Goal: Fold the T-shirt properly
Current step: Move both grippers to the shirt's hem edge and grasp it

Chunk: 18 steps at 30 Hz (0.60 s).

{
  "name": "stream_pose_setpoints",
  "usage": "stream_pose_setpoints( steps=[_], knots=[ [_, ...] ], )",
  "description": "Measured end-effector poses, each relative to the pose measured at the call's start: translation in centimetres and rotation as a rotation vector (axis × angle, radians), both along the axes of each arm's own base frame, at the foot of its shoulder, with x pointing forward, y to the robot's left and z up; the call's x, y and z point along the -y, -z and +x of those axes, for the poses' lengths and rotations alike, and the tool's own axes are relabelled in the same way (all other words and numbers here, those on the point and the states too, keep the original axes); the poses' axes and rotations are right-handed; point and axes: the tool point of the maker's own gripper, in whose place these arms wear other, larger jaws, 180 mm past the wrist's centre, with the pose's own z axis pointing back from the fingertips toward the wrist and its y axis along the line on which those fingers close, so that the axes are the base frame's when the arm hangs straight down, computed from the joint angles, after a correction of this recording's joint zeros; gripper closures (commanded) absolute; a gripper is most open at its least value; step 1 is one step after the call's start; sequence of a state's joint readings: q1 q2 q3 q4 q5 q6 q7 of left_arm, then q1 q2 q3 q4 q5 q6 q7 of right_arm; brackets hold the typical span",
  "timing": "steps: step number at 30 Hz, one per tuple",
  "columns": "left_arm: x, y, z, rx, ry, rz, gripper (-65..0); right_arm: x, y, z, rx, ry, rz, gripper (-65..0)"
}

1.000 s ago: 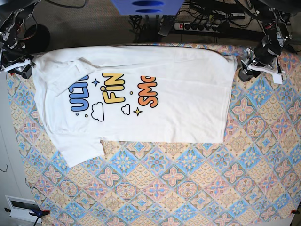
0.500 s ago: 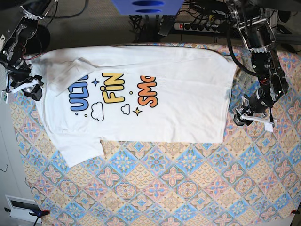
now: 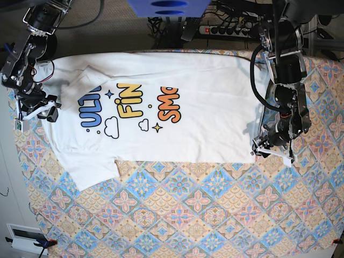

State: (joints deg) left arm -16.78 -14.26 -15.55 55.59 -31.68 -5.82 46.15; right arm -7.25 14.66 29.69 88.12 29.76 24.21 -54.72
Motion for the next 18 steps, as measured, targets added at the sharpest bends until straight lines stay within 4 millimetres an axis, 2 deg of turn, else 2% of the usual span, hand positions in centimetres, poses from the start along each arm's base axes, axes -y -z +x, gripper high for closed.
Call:
stream_pose_setpoints(
  steps=[3, 7, 16, 18],
  knots=[
    [-0.3, 0.5, 0.3, 0.009, -0.027, 0.000, -29.2, 0.0, -0.5, 0.7, 0.022, -0.003, -0.008, -23.3],
    [-0.3, 1.8, 0.0, -0.003, 0.003, 0.079, -29.2, 0.1, -0.2, 0.4, 0.004, -0.003, -0.018, -23.3],
    [3.3, 2.3, 0.9, 0.028, 0.069, 0.070, -28.3, 0.1, -0.2, 0.4, 0.002, -0.004, -0.014, -23.3],
    [4.0, 2.3, 1.0, 0.031, 0.072, 0.059, -24.4, 0.2, -0.2, 0.4, 0.003, -0.004, -0.018, -23.3]
  ],
)
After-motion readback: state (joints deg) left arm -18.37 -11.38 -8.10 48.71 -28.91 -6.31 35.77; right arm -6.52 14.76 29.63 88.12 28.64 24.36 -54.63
